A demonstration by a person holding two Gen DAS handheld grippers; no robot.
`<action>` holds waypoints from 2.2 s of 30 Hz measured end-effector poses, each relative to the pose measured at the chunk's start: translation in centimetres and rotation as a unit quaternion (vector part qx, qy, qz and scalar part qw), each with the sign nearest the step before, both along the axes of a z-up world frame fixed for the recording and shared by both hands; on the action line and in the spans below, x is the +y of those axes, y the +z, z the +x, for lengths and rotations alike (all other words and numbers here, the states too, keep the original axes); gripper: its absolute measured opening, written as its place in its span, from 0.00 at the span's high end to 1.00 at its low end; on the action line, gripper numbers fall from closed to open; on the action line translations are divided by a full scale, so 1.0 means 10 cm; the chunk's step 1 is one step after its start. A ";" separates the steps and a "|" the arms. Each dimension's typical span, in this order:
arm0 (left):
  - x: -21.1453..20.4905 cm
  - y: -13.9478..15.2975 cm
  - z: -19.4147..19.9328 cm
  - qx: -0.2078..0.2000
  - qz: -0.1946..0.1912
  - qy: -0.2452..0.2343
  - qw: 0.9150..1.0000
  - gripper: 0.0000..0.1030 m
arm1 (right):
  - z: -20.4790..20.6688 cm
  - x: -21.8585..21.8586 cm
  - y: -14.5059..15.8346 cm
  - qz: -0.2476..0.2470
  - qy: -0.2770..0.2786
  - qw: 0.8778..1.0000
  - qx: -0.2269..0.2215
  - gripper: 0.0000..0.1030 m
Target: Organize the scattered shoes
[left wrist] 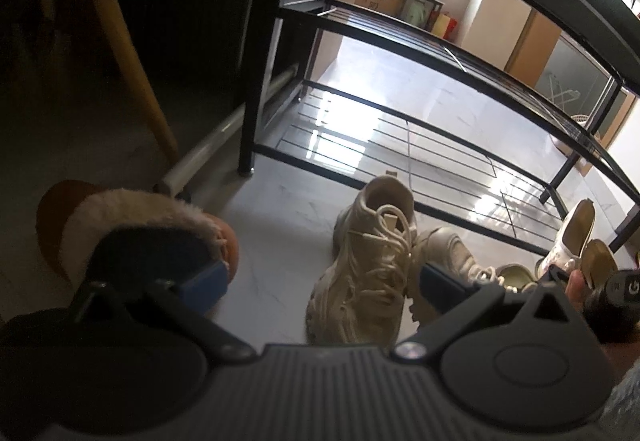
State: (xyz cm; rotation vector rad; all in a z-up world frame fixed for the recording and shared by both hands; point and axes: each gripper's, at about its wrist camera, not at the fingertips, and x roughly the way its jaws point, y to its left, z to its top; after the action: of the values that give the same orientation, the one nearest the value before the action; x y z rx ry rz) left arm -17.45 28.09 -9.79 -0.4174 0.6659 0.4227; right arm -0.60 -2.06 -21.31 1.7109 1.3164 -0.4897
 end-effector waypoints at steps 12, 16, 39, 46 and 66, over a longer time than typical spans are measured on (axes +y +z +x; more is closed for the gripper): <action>-0.02 -0.07 0.03 0.011 0.003 -0.003 1.000 0.01 | -0.06 -0.24 -0.05 0.080 0.011 0.997 -0.018 0.00; 0.02 -0.07 0.01 0.007 -0.002 0.008 1.000 0.01 | -0.10 -0.27 0.11 0.110 0.018 0.994 -0.008 0.00; 0.13 -0.08 -0.01 0.005 -0.022 0.026 0.999 0.01 | 0.43 1.41 1.39 -0.326 0.661 0.614 -0.280 0.00; 0.16 -0.13 0.00 0.011 -0.037 0.031 0.999 0.01 | 0.15 1.78 1.02 -0.396 0.786 0.235 -0.411 0.01; 0.20 -0.20 0.03 0.029 -0.057 0.039 0.997 0.01 | 0.07 1.86 0.58 -0.341 0.834 0.235 -0.365 0.12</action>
State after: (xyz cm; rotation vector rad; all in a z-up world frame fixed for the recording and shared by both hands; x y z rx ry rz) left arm -17.18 30.09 -11.81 -0.5417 0.7338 0.4736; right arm 0.08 16.58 -15.51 -0.8050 1.0477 0.8849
